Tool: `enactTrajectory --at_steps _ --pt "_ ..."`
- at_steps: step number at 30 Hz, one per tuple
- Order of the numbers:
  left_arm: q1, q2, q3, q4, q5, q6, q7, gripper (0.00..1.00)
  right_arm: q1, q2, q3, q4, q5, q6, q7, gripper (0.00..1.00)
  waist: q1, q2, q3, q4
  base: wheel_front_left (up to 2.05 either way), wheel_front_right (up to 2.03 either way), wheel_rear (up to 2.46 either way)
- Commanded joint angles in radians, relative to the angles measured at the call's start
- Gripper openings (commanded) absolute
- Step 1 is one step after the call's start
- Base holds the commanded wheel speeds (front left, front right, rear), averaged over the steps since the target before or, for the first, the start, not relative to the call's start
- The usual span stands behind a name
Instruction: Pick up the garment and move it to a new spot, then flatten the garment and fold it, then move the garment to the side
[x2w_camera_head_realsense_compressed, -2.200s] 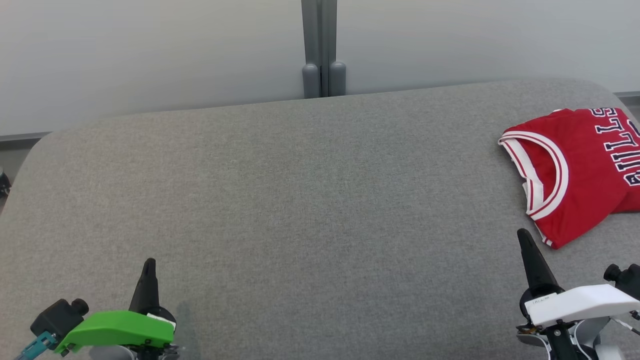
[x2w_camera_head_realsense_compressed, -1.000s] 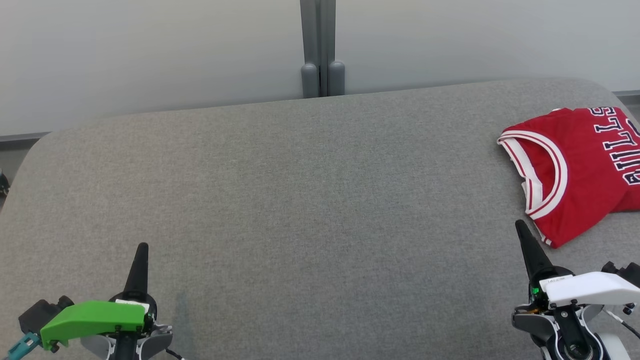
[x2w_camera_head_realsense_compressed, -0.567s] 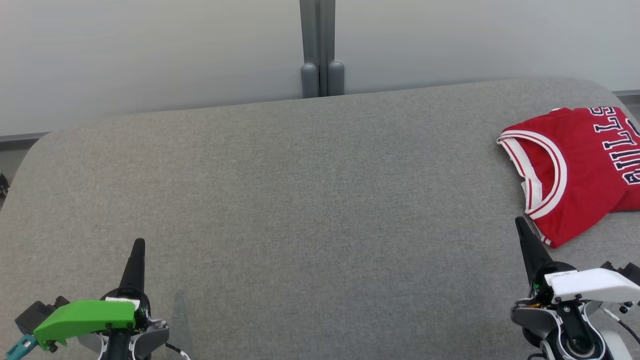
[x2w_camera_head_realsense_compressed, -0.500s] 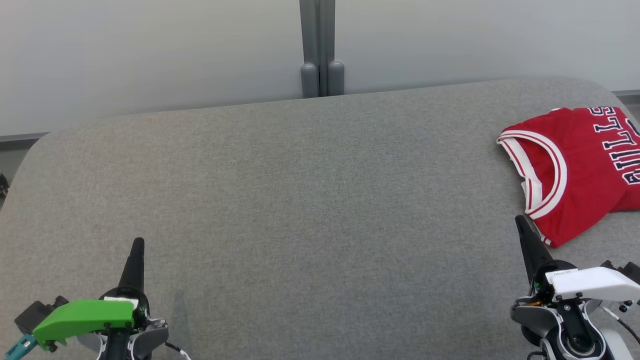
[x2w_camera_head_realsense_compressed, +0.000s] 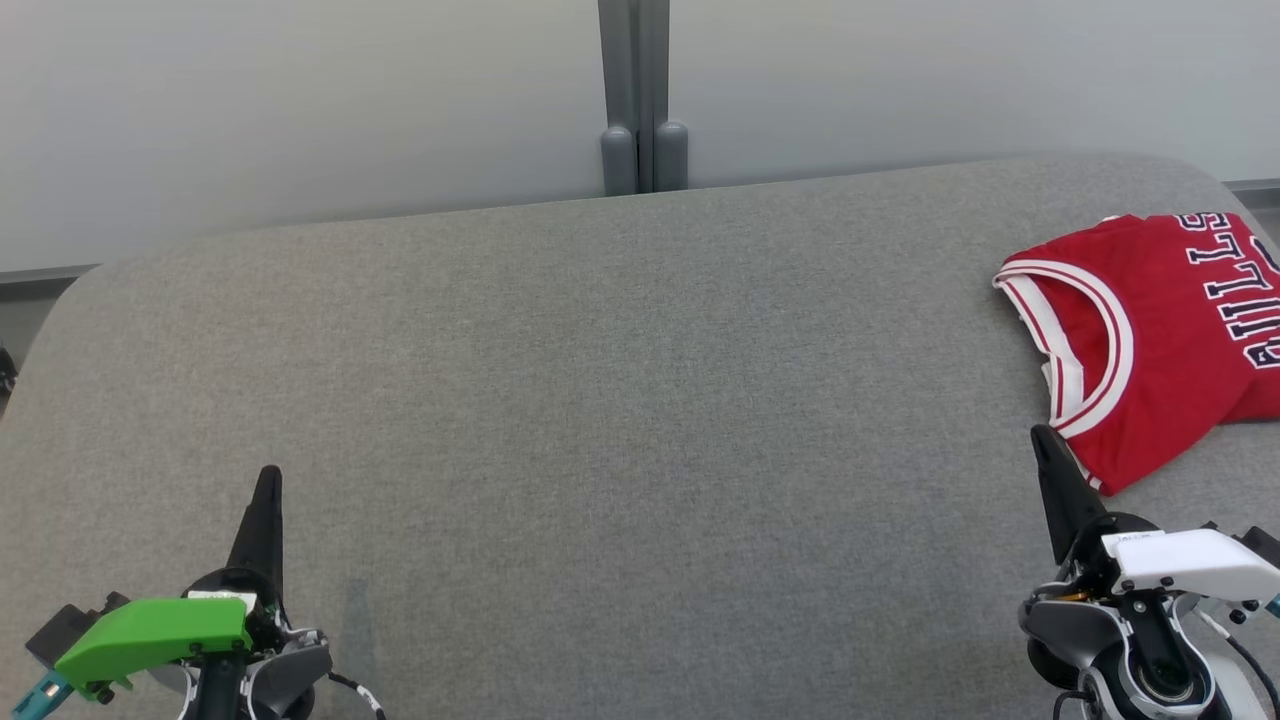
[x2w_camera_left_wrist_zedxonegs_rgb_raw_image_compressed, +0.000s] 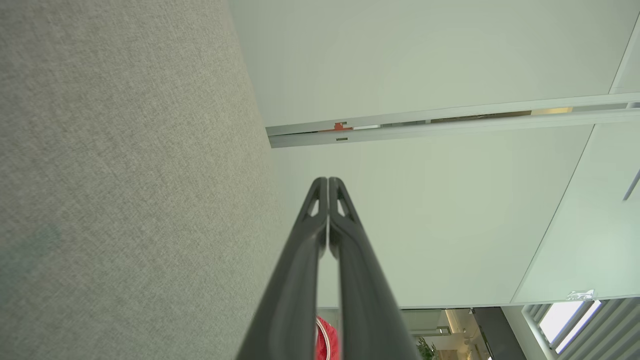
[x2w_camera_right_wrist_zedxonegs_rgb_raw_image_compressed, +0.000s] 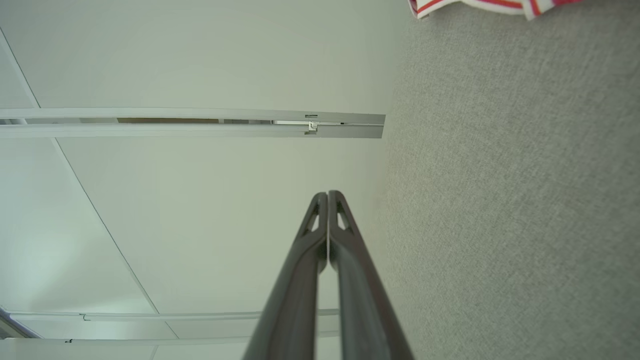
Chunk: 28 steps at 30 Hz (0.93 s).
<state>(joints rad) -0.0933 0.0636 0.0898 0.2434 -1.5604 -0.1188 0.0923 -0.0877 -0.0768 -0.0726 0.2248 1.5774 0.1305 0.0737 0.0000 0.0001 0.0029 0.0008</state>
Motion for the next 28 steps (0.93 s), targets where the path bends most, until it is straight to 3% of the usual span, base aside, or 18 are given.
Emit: enactTrajectory --at_steps 1,9,28 --pt "-0.018 -0.002 0.007 0.000 -0.020 -0.007 0.005 0.00 -0.014 -0.002 -0.003 0.007 0.020 0.000 0.007 0.00 0.0000 -0.0001 0.000 0.000 0.00 0.00 0.00" --pt "-0.023 -0.009 0.022 0.003 -0.064 -0.017 0.020 0.00 -0.025 0.000 -0.007 0.023 0.070 0.000 0.013 0.00 0.0000 -0.0001 0.000 -0.001 0.00 0.00 0.00" --pt "-0.020 -0.009 0.023 0.002 -0.057 -0.015 0.020 0.00 -0.023 0.006 -0.014 0.022 0.057 0.000 0.020 0.00 0.0000 -0.0001 0.000 -0.001 0.00 0.00 0.00"
